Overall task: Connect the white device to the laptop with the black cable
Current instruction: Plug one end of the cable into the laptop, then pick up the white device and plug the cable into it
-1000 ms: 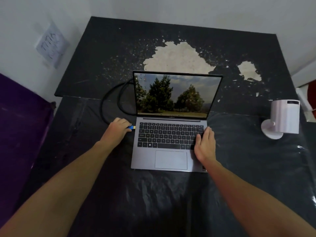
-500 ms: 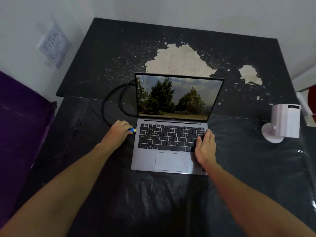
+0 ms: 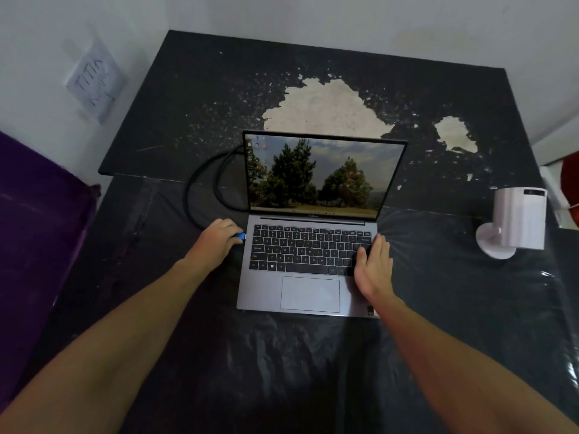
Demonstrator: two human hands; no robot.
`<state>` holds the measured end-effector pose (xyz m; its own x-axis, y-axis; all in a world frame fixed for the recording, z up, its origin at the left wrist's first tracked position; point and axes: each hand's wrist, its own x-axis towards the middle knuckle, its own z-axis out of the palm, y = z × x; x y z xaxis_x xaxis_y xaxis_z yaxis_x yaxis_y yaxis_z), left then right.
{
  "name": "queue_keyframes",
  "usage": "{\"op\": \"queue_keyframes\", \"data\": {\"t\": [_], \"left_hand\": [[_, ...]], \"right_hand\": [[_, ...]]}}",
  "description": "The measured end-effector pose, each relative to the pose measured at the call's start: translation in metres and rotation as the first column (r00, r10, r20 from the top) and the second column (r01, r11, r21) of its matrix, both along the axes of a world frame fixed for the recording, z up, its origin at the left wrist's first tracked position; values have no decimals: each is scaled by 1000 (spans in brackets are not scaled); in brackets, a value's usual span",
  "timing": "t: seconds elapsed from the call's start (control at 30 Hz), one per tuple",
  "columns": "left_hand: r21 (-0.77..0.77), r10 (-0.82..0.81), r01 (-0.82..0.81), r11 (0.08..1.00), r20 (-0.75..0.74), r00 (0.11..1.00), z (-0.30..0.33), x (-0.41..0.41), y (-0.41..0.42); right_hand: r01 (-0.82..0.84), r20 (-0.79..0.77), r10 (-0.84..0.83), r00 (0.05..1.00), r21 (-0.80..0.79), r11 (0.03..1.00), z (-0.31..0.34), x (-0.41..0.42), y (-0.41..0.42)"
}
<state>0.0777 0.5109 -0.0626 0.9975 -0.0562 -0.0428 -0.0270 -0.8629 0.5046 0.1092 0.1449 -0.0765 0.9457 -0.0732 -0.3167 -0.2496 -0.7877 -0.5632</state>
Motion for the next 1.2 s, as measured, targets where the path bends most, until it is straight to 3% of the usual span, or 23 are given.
{"op": "queue_keyframes", "data": {"t": [0.37,0.5,0.6,0.67,0.83,1.0,1.2], "left_hand": [[9,33,-33,999,5,999,-3,0,-6],[51,18,-13,999,-101,995,-2,2,-10],[143,-31,64,988,-223,974,15,9,-8],[174,-22,62,983,-223,974,35,21,1],[176,78,-64,982,-78,994,88,70,25],[183,153,-140,973,-56,987,111,123,33],[190,318,-281,941,-204,926,81,168,46]], "right_hand": [[-9,-10,9,1000,6,1000,-4,0,-3],[-7,-92,5,996,-23,1000,5,2,-5],[58,83,-40,996,-230,971,36,16,6],[51,242,-1,970,-202,978,72,38,28],[-158,499,209,841,-143,977,166,107,90],[-349,475,442,761,-275,896,197,152,150],[-387,403,473,784,-278,879,187,193,193]]}}
